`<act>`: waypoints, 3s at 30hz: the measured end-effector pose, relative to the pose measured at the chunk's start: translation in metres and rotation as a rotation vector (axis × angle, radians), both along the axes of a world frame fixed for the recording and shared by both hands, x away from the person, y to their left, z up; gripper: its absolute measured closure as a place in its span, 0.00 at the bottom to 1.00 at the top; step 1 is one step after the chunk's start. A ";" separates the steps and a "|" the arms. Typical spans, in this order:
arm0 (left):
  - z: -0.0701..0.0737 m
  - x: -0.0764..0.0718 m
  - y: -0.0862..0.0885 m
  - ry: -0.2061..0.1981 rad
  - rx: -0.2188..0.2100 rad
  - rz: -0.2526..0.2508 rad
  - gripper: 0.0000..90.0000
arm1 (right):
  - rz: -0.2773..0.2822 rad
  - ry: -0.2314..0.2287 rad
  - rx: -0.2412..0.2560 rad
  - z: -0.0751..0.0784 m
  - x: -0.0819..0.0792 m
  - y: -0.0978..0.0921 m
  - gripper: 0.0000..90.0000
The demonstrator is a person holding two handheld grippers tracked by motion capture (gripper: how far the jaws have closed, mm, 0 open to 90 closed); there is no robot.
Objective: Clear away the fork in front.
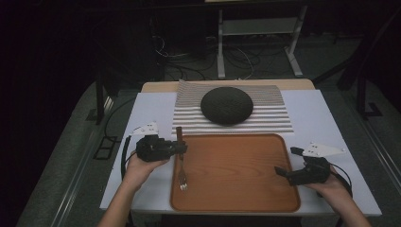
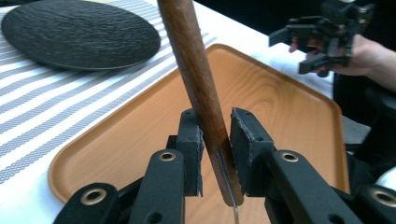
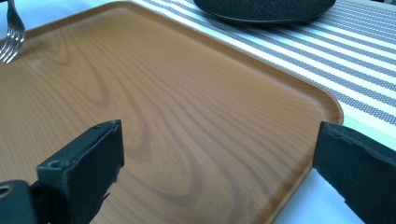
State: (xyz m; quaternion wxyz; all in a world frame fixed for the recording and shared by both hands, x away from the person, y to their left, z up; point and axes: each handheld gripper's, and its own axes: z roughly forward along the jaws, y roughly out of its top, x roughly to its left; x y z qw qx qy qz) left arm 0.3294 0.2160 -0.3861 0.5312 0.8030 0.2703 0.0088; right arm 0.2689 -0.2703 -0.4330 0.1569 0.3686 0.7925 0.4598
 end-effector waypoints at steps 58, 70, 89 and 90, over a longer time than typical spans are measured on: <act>-0.043 0.027 -0.068 0.070 0.228 -0.026 1.00 | -0.008 0.003 0.031 -0.001 0.002 -0.005 0.03; -0.051 0.030 -0.080 0.060 0.327 -0.033 0.99 | -0.004 0.004 0.022 0.000 0.001 -0.005 0.03; -0.054 0.030 -0.052 0.078 0.359 0.020 0.98 | -0.013 0.000 0.024 0.000 0.001 -0.006 0.03; -0.054 0.031 -0.049 0.079 0.360 0.027 0.98 | -0.013 0.001 0.023 0.000 0.001 -0.005 0.03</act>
